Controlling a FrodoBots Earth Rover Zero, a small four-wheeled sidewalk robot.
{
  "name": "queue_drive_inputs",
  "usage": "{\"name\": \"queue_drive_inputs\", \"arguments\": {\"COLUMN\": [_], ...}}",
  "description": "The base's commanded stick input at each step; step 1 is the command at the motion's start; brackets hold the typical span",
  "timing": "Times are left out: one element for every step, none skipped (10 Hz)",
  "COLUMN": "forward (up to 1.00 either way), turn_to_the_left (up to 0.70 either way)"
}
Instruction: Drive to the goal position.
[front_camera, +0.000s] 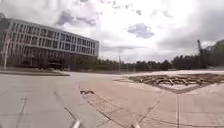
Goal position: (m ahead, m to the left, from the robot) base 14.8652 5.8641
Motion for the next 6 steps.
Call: {"name": "queue_drive_inputs", "arguments": {"forward": [1.0, 1.0, 1.0, 1.0, 1.0, 1.0], "turn_to_the_left": [0.0, 0.0, 0.0, 0.0, 0.0, 0.0]}}
